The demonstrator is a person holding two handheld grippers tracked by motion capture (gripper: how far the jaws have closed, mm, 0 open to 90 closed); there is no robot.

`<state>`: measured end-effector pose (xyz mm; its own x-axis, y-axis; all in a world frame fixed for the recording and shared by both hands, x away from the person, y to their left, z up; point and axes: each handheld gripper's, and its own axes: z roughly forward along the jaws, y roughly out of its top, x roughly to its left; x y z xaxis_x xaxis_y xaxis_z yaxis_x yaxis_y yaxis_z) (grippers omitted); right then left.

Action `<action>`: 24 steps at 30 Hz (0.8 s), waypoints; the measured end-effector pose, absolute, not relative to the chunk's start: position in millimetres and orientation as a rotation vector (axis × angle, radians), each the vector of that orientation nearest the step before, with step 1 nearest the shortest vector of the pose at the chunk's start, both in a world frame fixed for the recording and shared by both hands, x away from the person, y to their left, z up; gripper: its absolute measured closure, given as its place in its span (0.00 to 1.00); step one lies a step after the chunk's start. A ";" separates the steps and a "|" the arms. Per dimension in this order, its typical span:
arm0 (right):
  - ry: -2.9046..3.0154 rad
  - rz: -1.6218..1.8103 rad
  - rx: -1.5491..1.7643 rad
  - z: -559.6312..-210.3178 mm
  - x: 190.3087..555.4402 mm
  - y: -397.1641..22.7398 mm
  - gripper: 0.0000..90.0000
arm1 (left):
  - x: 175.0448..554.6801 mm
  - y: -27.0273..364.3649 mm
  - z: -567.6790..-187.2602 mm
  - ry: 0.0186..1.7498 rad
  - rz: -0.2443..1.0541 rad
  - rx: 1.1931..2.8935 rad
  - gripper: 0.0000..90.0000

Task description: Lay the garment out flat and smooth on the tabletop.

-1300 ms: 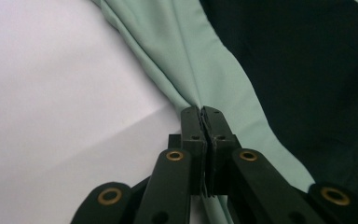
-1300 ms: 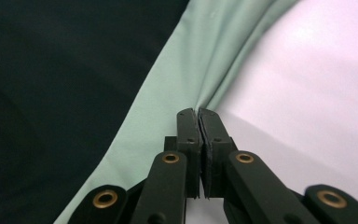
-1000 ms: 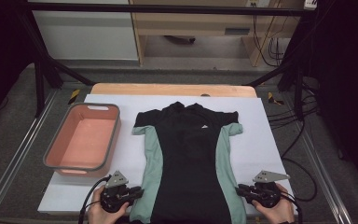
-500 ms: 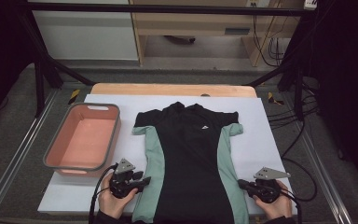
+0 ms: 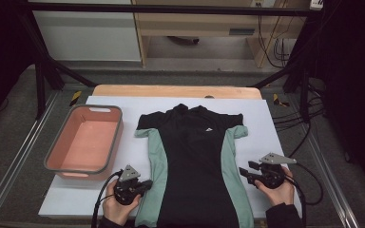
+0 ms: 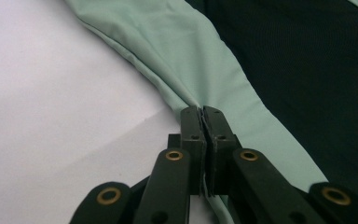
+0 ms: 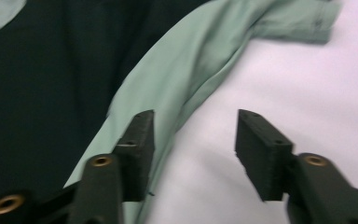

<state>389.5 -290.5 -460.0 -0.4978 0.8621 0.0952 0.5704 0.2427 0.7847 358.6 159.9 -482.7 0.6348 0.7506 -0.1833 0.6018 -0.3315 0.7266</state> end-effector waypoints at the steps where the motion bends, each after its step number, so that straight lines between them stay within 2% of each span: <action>1: 2.153 1.118 1.327 -458.5 394.1 -290.8 0.51 | 358.2 160.3 -482.3 1.052 0.239 2.059 0.97; 11: 2.076 1.139 1.362 -450.7 438.6 -291.6 0.42 | 355.0 166.7 -482.6 1.051 0.242 2.057 0.97; 24: 1.952 1.112 1.341 -453.5 490.7 -310.2 0.37 | 353.6 166.2 -485.1 1.035 0.260 2.049 0.96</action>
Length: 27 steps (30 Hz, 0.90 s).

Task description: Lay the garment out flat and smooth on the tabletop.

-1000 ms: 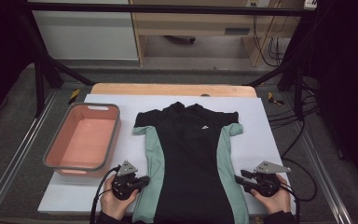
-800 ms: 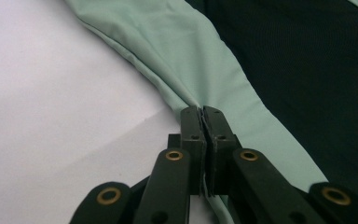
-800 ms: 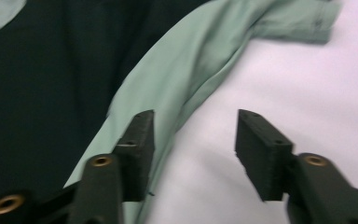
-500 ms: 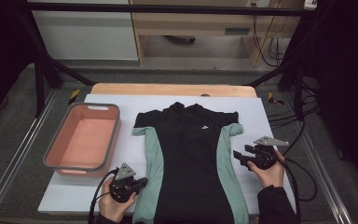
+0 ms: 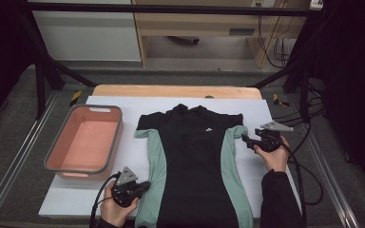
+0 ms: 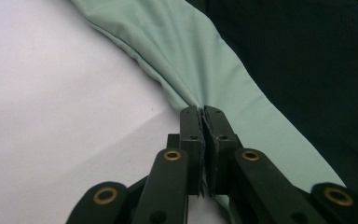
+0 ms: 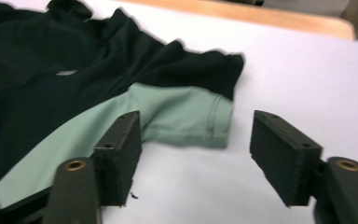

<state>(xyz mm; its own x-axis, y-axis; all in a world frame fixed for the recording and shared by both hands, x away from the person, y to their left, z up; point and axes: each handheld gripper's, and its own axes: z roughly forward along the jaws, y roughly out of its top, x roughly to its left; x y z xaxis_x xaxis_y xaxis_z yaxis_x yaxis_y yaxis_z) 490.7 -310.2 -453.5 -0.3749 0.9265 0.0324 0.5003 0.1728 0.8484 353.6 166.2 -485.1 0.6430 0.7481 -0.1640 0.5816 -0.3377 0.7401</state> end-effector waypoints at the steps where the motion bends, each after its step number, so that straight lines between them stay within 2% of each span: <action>1: 1.951 1.091 1.329 -454.7 493.4 -310.5 0.37 | 353.8 166.5 -485.2 1.035 0.257 2.047 0.96; 16: 1.962 1.022 1.475 -473.9 530.2 -301.3 0.66 | 356.5 169.5 -486.0 1.037 0.220 2.035 0.96; 19: 1.981 1.005 1.476 -478.2 532.4 -300.3 0.74 | 356.8 169.8 -485.9 1.039 0.215 2.035 0.96; 24: 2.020 0.962 1.460 -480.4 530.3 -300.5 0.95 | 356.4 170.6 -486.7 1.044 0.212 2.022 0.96; 27: 2.030 0.935 1.435 -475.4 523.3 -300.0 0.98 | 357.0 172.1 -487.2 1.049 0.194 2.011 0.96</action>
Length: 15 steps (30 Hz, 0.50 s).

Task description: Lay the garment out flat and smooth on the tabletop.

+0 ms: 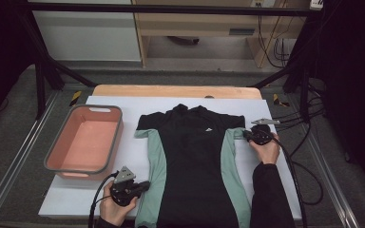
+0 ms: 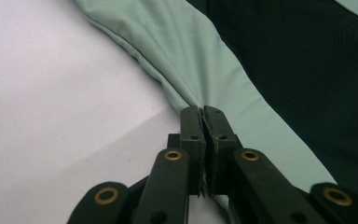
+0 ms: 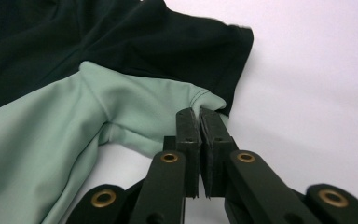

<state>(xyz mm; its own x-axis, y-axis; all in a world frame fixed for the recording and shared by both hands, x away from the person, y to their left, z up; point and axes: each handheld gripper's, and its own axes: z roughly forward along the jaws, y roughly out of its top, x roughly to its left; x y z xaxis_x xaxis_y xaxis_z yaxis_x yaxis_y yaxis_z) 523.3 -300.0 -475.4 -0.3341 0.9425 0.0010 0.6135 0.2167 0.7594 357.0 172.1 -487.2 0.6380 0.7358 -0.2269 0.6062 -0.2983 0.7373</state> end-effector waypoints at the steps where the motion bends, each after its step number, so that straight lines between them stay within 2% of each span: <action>1: 2.028 0.927 1.427 -472.6 520.7 -301.4 0.98 | 357.0 172.4 -487.2 1.052 0.191 2.009 0.96; 6: 1.973 0.895 1.421 -460.1 507.2 -317.5 0.98 | 353.1 169.8 -485.7 1.056 0.155 2.003 0.97; 15: 1.945 0.877 1.448 -475.0 498.9 -329.1 0.98 | 347.5 169.8 -480.3 1.039 0.176 2.003 0.97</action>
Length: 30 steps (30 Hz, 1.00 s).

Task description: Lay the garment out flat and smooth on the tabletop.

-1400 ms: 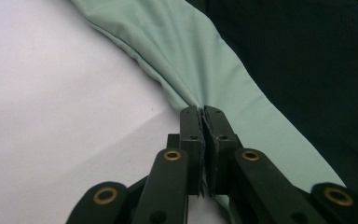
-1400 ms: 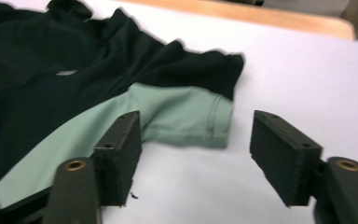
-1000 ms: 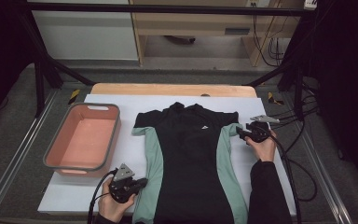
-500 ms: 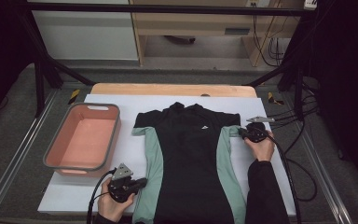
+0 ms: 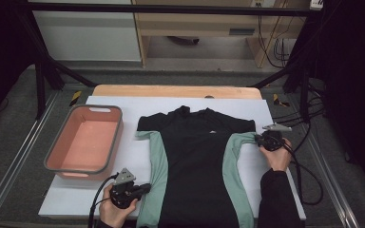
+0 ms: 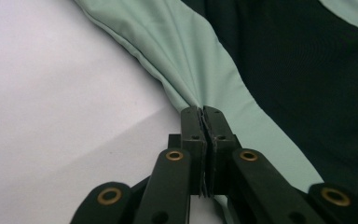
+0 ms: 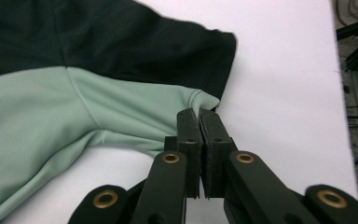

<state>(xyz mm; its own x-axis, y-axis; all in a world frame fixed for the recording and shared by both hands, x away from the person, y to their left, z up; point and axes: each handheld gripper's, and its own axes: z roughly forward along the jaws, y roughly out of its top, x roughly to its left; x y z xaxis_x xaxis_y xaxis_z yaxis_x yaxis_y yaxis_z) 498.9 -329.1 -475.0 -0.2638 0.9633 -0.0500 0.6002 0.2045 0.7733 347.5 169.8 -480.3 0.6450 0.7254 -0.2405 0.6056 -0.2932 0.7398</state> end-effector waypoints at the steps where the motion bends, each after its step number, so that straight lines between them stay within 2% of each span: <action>1: 1.940 0.887 1.454 -474.8 498.0 -331.1 0.98 | 346.5 169.8 -478.6 1.036 0.181 2.004 0.97; 7: 1.931 0.879 1.456 -472.9 491.0 -339.1 0.98 | 346.7 167.4 -478.1 1.023 0.171 2.023 0.97; 8: 1.948 0.886 1.465 -474.5 490.9 -339.8 0.97 | 347.5 167.1 -478.8 1.022 0.169 2.019 0.97; 10: 1.954 0.894 1.438 -476.9 490.0 -340.0 0.88 | 349.6 166.8 -478.2 1.024 0.177 2.018 0.93; 13: 1.956 0.975 1.444 -476.5 485.7 -340.3 0.65 | 354.2 167.3 -473.3 1.023 0.195 2.004 0.80; 15: 1.963 1.028 1.423 -474.8 479.9 -338.4 0.57 | 358.6 167.2 -469.2 1.016 0.214 1.983 0.70; 18: 1.977 1.115 1.384 -470.1 469.3 -333.1 0.50 | 368.9 164.9 -463.6 1.013 0.242 1.970 0.52; 22: 2.014 1.188 1.352 -464.7 455.3 -322.4 0.46 | 388.6 163.5 -453.3 1.025 0.275 1.939 0.25; 25: 2.071 1.182 1.336 -462.8 444.4 -312.8 0.46 | 406.0 163.2 -445.3 1.036 0.282 1.941 0.19; 30: 2.119 1.235 1.314 -462.2 426.0 -301.9 0.44 | 437.6 162.6 -440.2 1.076 0.319 1.949 0.18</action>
<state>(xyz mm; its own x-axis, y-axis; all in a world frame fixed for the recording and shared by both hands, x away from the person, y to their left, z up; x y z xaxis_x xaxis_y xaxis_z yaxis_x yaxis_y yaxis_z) 426.0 -301.9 -462.2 -0.5042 0.8525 0.1381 0.5402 0.1865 0.8206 437.6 162.6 -440.2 0.5950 0.7850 -0.1724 0.5641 -0.2551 0.7853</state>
